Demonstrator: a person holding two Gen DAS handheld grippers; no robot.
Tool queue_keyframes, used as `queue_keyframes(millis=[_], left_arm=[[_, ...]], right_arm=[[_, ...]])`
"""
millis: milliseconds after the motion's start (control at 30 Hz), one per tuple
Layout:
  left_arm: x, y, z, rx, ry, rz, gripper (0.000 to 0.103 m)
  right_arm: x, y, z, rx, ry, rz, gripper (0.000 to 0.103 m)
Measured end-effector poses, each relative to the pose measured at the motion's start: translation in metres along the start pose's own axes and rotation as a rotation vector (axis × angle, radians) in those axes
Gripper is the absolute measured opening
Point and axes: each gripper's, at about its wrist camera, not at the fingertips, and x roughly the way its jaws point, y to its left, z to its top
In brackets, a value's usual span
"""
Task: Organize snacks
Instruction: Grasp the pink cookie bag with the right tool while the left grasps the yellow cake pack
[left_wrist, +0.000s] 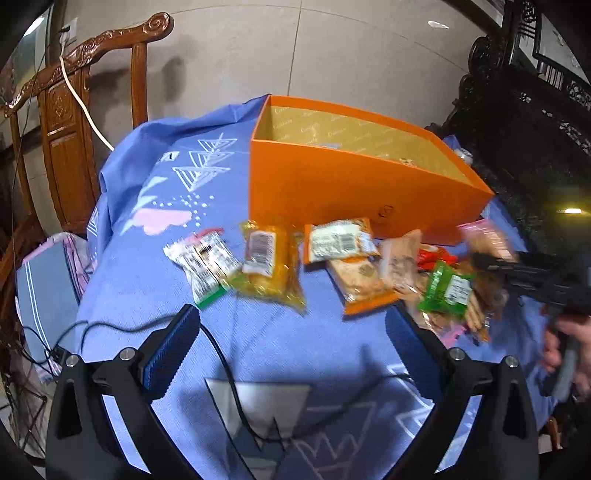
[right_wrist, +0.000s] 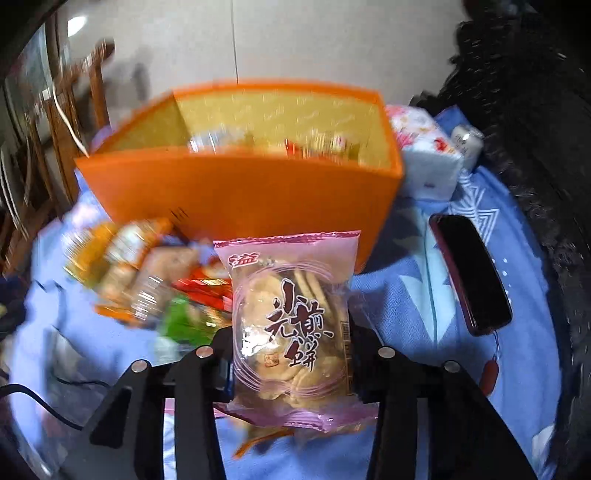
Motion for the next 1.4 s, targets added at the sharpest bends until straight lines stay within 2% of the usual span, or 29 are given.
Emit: queue_keyframes(millis=[133, 333, 433, 500, 567, 633, 700, 833, 1033, 1133, 1200, 1400], left_arm=[[0.034, 0.012, 0.019, -0.018, 0.029, 0.028, 0.099], [0.081, 0.014, 0.035, -0.001, 0.088, 0.063, 0.097], [0.095, 0.01, 0.033, 0.031, 0.115, 0.062, 0.088], [0.102, 0.009, 0.029, 0.041, 0.137, 0.069, 0.074], [0.108, 0.008, 0.023, 0.048, 0.148, 0.074, 0.067], [0.109, 0.007, 0.019, 0.068, 0.144, 0.078, 0.058], [0.104, 0.011, 0.017, 0.041, 0.138, 0.054, 0.053], [0.079, 0.017, 0.014, -0.005, 0.095, 0.015, 0.051], [0.041, 0.016, 0.005, -0.009, 0.053, -0.02, 0.05], [0.037, 0.014, -0.002, 0.016, 0.065, -0.025, 0.05], [0.041, 0.011, -0.012, 0.044, 0.101, -0.022, 0.05], [0.063, 0.013, -0.03, 0.014, 0.193, -0.022, 0.05]], right_arm=[[-0.033, -0.001, -0.014, 0.112, -0.056, 0.066, 0.045], [-0.048, 0.005, -0.034, 0.184, -0.042, 0.127, 0.045], [-0.049, 0.007, -0.041, 0.193, -0.027, 0.134, 0.045], [-0.046, 0.007, -0.043, 0.205, -0.013, 0.138, 0.045], [-0.046, 0.007, -0.044, 0.206, -0.009, 0.139, 0.045], [-0.048, 0.009, -0.045, 0.197, -0.015, 0.132, 0.045], [-0.052, 0.01, -0.045, 0.19, -0.028, 0.129, 0.045], [-0.058, 0.013, -0.045, 0.18, -0.046, 0.129, 0.045], [-0.06, 0.02, -0.049, 0.173, -0.041, 0.142, 0.045], [-0.061, 0.023, -0.051, 0.168, -0.035, 0.146, 0.045], [-0.062, 0.024, -0.052, 0.17, -0.034, 0.152, 0.045], [-0.067, 0.029, -0.055, 0.155, -0.031, 0.155, 0.045]])
